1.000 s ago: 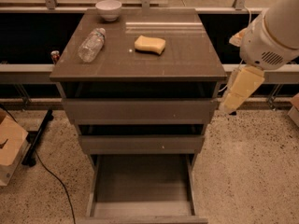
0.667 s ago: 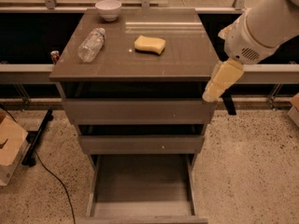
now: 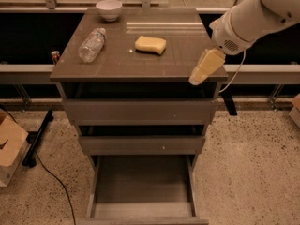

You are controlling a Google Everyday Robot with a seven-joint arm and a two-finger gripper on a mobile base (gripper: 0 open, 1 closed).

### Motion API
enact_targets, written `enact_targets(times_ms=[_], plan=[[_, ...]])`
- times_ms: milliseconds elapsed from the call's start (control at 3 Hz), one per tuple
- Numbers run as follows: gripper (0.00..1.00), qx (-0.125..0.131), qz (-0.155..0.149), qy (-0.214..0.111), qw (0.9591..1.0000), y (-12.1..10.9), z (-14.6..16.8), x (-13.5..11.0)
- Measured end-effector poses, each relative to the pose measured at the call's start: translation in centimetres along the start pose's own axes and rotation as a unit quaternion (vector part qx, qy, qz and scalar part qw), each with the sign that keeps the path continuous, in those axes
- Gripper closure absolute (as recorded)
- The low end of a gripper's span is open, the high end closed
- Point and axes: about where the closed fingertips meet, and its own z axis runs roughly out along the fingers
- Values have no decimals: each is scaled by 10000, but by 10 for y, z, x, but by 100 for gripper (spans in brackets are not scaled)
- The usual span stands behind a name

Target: Place sponge into bottom drawer

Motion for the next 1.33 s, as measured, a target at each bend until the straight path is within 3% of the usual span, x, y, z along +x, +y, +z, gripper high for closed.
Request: enact_targets(times_ms=[333, 667, 1333], plan=[[0, 84, 81, -177, 9998, -19, 21, -6], [0, 83, 82, -178, 9998, -19, 21, -6], [0, -44, 503, -495, 9975, -30, 72, -20]])
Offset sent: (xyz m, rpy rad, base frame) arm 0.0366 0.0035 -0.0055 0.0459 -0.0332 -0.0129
